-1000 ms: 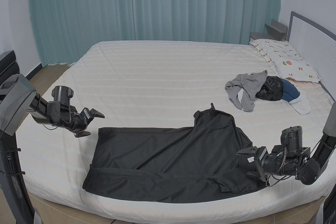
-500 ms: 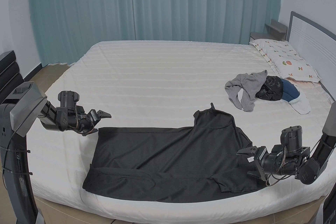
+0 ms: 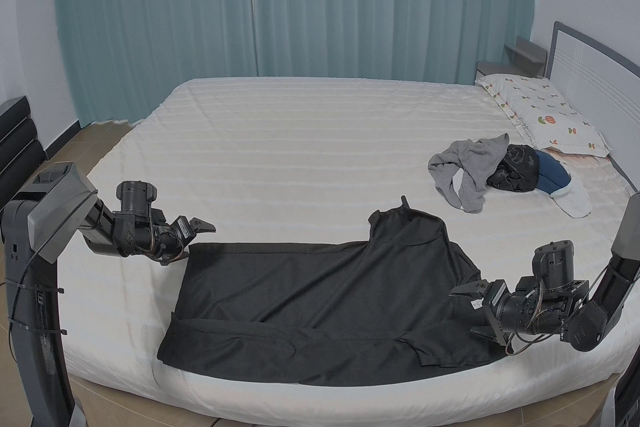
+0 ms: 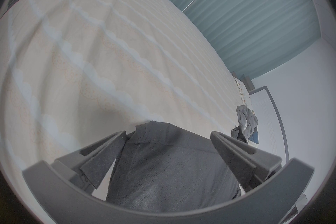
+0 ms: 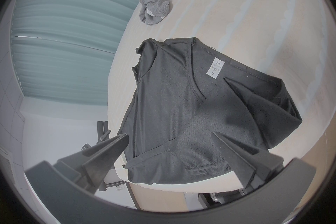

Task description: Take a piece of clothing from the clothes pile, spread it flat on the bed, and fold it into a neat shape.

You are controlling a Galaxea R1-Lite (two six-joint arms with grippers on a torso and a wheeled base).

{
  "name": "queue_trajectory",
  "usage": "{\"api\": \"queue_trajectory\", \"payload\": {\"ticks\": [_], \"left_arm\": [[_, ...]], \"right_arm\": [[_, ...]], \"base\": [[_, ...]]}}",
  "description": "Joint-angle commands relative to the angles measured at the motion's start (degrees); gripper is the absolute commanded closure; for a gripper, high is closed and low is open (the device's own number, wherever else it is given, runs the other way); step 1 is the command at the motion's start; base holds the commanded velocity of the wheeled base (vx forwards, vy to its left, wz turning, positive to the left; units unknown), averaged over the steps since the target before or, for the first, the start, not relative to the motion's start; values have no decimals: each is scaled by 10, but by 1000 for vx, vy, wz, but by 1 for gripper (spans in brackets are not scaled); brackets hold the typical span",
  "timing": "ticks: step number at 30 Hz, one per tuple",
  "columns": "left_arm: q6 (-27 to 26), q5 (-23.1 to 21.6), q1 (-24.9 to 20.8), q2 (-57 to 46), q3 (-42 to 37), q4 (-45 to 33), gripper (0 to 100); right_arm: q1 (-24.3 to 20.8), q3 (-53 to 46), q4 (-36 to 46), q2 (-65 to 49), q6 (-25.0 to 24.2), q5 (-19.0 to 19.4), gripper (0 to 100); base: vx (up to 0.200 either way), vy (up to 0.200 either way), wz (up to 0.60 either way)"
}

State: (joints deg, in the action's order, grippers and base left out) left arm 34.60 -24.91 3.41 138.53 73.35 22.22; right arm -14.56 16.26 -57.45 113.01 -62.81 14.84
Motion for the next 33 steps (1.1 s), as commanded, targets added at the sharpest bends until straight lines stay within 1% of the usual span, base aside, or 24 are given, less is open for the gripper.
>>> {"api": "queue_trajectory", "payload": {"ticks": [1,5,6,17,19,21,24,27,31,33], "left_arm": [[0,2,1,1,-1,0,0],[0,5,-1,4,0,0,0],[0,5,-2,6,1,0,100],[1,6,9,1,-6,-1,100],[3,16,13,-3,-6,-1,100],[6,36,15,-3,-4,0,100],[7,48,15,-3,-4,-1,100],[18,49,15,-5,-4,-1,100],[64,48,15,-17,2,-1,100],[78,48,14,-21,3,0,100]], "right_arm": [[0,0,0,1,0,0,0],[0,0,0,2,0,0,0],[0,0,0,3,0,0,0],[8,8,-5,12,2,0,0],[8,11,-6,13,2,0,0],[8,15,-6,18,8,0,0],[8,26,-6,20,20,-5,0],[10,53,0,28,43,-25,0],[29,89,6,47,94,-30,0],[38,118,13,60,109,-31,0]], "base": [[0,0,0],[0,0,0],[0,0,0],[0,0,0],[0,0,0],[0,0,0],[0,0,0],[0,0,0],[0,0,0],[0,0,0]]}}
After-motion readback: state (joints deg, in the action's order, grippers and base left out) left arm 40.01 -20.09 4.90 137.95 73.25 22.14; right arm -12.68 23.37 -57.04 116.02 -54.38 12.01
